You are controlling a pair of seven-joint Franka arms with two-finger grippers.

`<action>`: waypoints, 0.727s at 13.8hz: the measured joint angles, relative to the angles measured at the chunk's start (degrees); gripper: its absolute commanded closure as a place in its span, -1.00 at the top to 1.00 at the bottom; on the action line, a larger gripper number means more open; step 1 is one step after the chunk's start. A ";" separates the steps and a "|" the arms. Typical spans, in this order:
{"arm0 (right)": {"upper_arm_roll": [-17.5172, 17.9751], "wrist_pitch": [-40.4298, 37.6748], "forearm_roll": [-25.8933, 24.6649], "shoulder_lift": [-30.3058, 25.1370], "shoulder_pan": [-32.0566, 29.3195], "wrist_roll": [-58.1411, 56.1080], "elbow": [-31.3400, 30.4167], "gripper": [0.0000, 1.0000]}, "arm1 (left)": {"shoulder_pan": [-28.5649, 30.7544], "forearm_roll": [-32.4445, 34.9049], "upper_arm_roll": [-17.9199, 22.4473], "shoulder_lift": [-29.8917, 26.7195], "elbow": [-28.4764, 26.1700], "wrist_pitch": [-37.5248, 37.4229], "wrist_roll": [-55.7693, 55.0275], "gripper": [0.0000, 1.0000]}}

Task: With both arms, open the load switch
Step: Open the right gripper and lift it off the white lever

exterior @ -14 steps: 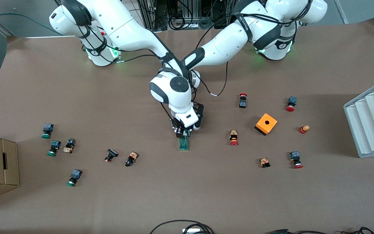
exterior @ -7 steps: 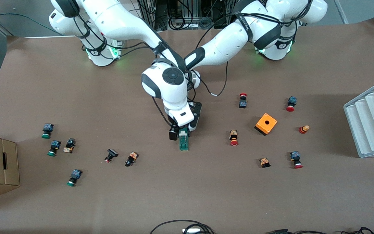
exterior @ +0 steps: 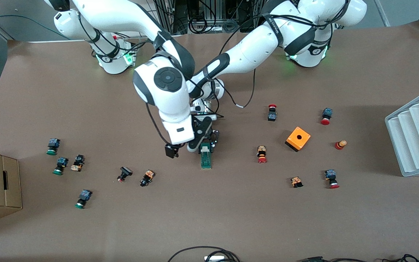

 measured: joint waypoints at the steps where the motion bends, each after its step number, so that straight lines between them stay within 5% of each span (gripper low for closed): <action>1: -0.01 -0.64 0.68 -0.55 -0.99 1.43 0.15 1.00 | 0.00 -0.01 0.00 0.00 0.00 0.01 0.00 0.24; 3: 0.06 -1.58 1.01 -1.71 -3.69 6.43 0.48 1.00 | 0.00 -0.03 0.00 0.00 0.02 0.03 0.00 0.55; 4: 0.09 -2.69 1.04 -2.42 -5.68 8.33 0.58 1.00 | 0.02 -0.03 0.00 0.01 0.13 0.21 0.00 1.00; 10: 0.18 -12.43 3.45 -6.56 -18.27 13.21 0.70 1.00 | 0.10 -0.20 -0.08 0.00 0.76 2.15 0.55 1.00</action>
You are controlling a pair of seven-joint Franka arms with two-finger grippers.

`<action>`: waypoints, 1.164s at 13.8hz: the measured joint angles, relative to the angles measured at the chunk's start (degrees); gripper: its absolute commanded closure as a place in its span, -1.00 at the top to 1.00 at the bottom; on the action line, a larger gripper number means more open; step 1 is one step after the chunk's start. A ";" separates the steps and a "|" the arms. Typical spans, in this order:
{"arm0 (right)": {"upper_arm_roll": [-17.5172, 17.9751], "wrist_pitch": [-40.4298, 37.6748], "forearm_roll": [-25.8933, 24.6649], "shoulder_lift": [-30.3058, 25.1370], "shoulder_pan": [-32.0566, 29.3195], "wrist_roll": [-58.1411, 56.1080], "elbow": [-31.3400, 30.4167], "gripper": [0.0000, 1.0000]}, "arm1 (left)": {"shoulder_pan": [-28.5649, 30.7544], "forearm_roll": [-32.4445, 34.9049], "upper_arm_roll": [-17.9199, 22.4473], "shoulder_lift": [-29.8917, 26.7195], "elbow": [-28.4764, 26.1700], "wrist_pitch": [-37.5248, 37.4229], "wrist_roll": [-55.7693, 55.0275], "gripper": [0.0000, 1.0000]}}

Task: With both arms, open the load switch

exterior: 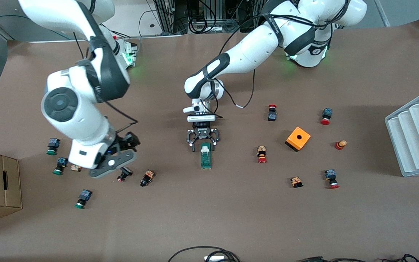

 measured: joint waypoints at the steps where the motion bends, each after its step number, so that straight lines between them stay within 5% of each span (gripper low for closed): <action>1: 0.00 -0.67 0.37 -0.51 -1.61 0.46 -0.01 1.00 | -0.01 -0.77 -0.08 -0.12 0.04 0.00 0.23 1.00; 16: 2.06 -6.52 0.70 -5.11 -24.44 1.44 -0.13 1.00 | 1.04 -40.77 -2.41 -14.97 0.15 1.00 46.68 1.00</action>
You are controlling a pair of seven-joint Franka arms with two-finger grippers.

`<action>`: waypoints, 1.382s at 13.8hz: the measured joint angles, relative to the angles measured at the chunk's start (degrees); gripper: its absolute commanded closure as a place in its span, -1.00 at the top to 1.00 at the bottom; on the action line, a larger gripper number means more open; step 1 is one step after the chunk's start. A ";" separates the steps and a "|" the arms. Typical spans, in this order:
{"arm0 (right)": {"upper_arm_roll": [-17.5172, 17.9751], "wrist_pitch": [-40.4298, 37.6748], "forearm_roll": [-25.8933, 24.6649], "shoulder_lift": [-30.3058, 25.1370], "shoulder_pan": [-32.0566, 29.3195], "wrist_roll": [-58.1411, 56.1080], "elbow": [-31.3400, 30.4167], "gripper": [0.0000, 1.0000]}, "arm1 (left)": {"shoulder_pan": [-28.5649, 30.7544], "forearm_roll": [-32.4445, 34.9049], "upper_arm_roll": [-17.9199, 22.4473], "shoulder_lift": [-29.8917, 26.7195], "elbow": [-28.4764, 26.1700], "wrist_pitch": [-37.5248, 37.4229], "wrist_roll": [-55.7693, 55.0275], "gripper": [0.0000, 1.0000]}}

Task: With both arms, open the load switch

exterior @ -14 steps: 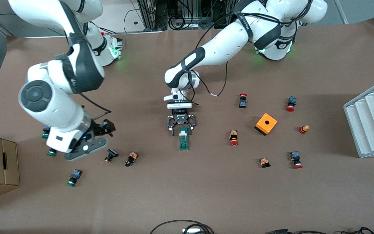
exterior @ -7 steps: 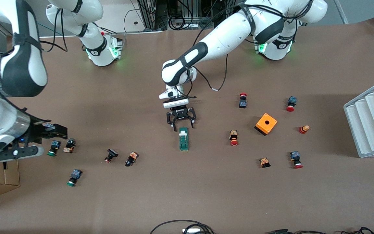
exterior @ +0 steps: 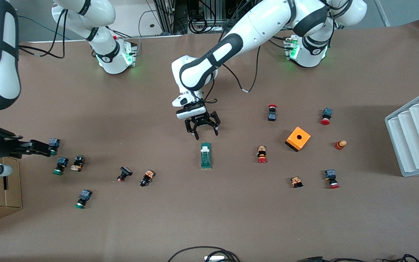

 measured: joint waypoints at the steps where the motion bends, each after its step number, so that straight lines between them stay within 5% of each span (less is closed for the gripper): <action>1: 0.00 0.00 0.00 -0.04 -0.51 -0.52 0.00 1.00 | 0.55 -2.50 0.02 -1.25 0.09 0.00 3.92 1.00; 12: 0.92 -6.25 -0.83 -4.81 0.14 -0.56 0.28 1.00 | 13.79 -36.67 0.26 -15.21 5.12 0.24 49.11 1.00; 19: -0.88 -7.18 -1.23 -4.89 -1.03 -1.05 -0.05 1.00 | 24.20 -57.28 0.47 -20.31 6.14 0.24 65.49 1.00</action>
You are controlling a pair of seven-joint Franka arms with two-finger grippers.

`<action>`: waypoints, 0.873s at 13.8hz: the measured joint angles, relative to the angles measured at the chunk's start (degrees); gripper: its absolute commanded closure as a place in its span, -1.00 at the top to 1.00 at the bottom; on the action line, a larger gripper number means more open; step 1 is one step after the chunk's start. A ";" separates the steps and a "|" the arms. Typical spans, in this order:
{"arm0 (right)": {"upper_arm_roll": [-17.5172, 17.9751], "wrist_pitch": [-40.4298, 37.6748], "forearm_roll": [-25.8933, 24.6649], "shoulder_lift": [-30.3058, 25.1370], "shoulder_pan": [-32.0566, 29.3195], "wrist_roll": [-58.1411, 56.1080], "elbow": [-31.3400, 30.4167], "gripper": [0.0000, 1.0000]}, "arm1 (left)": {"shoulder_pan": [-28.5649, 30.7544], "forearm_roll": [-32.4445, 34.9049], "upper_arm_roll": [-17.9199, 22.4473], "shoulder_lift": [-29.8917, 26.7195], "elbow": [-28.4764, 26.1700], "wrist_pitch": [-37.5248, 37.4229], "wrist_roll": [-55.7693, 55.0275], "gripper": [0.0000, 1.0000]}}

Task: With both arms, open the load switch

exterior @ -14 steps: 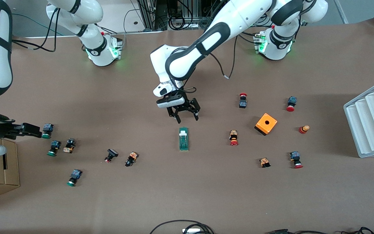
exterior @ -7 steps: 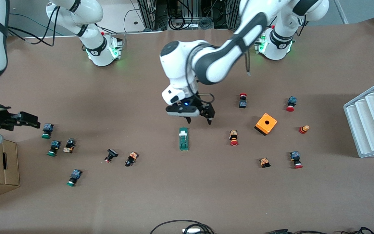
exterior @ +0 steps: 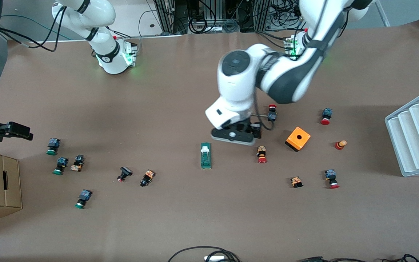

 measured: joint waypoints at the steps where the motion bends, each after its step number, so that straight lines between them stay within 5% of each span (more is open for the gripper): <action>1: 0.21 -0.09 0.00 0.05 0.07 0.18 -0.01 1.00 | 1.76 -1.66 0.02 -0.67 0.02 -0.15 2.63 1.00; 9: 0.77 -0.31 0.00 -0.37 2.07 1.07 -1.18 1.00 | 12.31 -3.94 0.29 -6.82 0.10 -8.79 17.17 1.00; 12: 0.69 -0.42 0.00 -3.62 2.04 1.45 -4.74 1.00 | 15.26 -9.09 5.88 -9.60 -0.26 -9.82 27.91 1.00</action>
